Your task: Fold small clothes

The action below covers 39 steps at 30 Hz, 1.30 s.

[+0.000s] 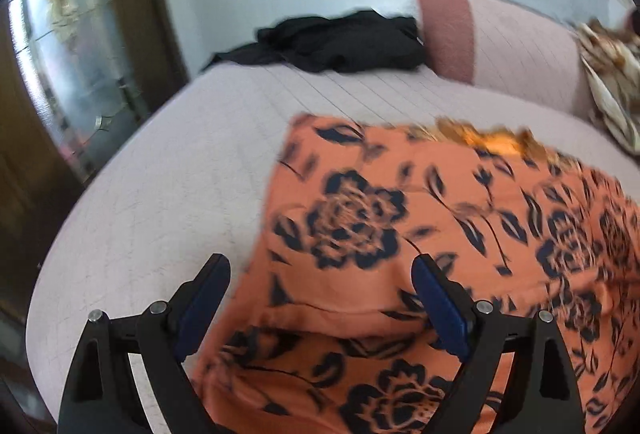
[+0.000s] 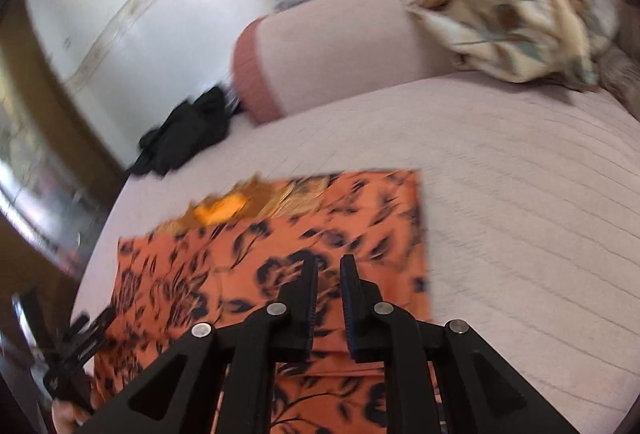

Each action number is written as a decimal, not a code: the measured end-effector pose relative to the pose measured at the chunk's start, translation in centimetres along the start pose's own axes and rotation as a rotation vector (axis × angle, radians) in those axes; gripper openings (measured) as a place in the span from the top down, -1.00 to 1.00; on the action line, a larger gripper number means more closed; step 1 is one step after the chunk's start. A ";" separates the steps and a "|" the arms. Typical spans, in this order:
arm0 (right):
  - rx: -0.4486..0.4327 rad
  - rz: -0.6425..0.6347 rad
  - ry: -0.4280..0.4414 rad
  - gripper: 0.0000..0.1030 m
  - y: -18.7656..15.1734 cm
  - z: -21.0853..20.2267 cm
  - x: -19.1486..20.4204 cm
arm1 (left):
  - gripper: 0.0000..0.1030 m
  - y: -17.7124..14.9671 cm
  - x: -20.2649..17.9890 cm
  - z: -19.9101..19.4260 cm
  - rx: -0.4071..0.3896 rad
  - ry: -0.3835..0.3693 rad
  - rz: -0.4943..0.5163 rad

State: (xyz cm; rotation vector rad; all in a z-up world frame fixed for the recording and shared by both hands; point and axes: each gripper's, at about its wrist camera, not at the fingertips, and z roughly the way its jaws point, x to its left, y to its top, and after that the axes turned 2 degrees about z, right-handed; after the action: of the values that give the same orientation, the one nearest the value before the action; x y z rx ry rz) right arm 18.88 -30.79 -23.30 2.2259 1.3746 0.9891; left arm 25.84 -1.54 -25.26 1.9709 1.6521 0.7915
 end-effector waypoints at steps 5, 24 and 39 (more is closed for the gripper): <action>0.223 -0.010 -0.043 0.72 -2.1 5.2 0.7 | -0.80 -0.1 0.3 2.0 0.104 -0.049 -0.027; 0.221 0.038 0.016 0.64 -8.6 0.6 1.0 | -0.80 -6.5 -0.1 -4.5 0.137 -0.103 -0.029; 0.214 -0.003 0.037 0.64 -13.9 -3.9 1.0 | -0.91 -12.9 -2.1 -8.9 0.113 -0.120 0.058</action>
State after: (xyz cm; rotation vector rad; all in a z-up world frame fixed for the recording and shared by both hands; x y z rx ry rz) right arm 7.53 -23.60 -28.60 2.3671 1.5657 0.9245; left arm 10.15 -1.49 -27.55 2.1086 1.6075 0.5995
